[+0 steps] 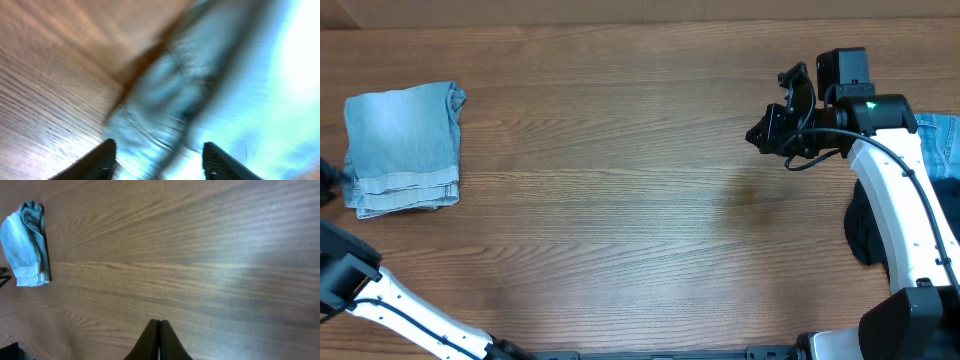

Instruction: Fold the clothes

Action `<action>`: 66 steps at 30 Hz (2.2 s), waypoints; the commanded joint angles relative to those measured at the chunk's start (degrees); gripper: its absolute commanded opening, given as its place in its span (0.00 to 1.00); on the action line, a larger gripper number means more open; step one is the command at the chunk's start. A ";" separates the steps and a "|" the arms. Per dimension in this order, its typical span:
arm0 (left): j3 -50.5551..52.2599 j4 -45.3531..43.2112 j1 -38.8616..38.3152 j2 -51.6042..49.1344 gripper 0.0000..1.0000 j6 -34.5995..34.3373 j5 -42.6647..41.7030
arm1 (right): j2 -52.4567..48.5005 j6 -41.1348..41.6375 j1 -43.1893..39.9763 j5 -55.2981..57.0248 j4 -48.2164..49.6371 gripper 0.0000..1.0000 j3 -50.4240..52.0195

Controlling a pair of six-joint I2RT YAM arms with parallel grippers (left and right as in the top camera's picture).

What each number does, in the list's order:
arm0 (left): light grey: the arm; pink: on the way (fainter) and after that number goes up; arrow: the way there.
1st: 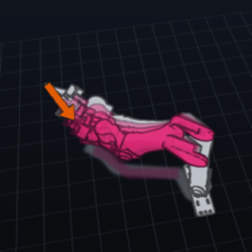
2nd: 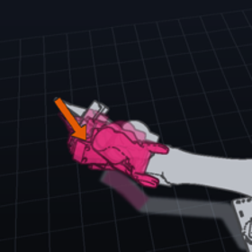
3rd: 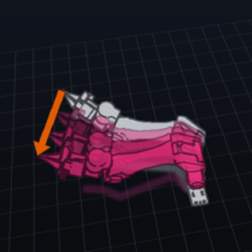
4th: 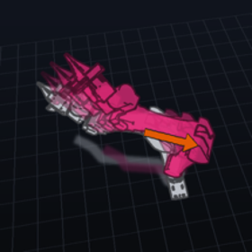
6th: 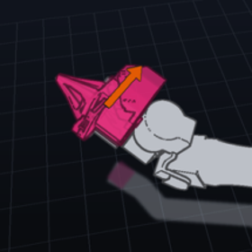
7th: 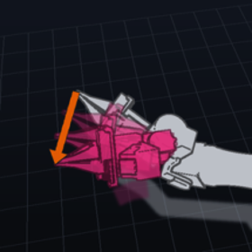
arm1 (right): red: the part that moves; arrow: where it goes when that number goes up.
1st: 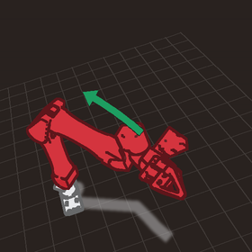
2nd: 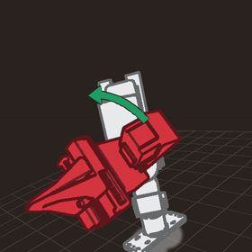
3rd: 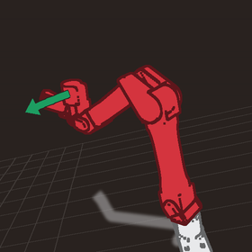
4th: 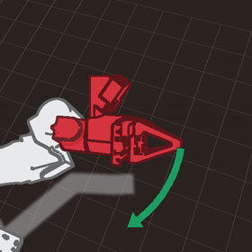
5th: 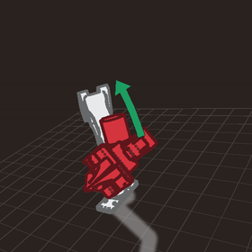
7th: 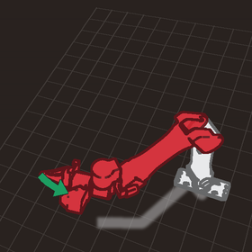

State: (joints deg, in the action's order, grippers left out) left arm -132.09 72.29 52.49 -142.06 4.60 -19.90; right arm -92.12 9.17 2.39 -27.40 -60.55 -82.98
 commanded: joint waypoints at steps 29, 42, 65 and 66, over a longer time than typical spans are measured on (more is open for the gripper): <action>7.96 -2.89 -22.51 4.63 0.04 -13.97 31.01 | -0.52 -2.16 13.31 4.90 -4.35 0.04 -1.05; 2.58 4.96 -11.28 4.48 0.04 -11.02 14.01 | -0.52 -2.16 13.29 4.90 -3.85 0.04 -1.05; 27.91 -2.16 -26.25 12.68 0.10 -17.05 29.07 | -0.52 -2.16 13.29 6.40 -3.89 0.04 -1.05; 27.91 -1.64 -26.25 12.68 0.10 -17.07 29.03 | -0.52 -2.16 13.29 6.38 -3.89 0.04 -1.05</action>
State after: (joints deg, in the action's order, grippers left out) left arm -105.65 69.38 25.87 -129.23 -11.31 6.35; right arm -92.42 7.42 15.53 -22.15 -64.53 -82.98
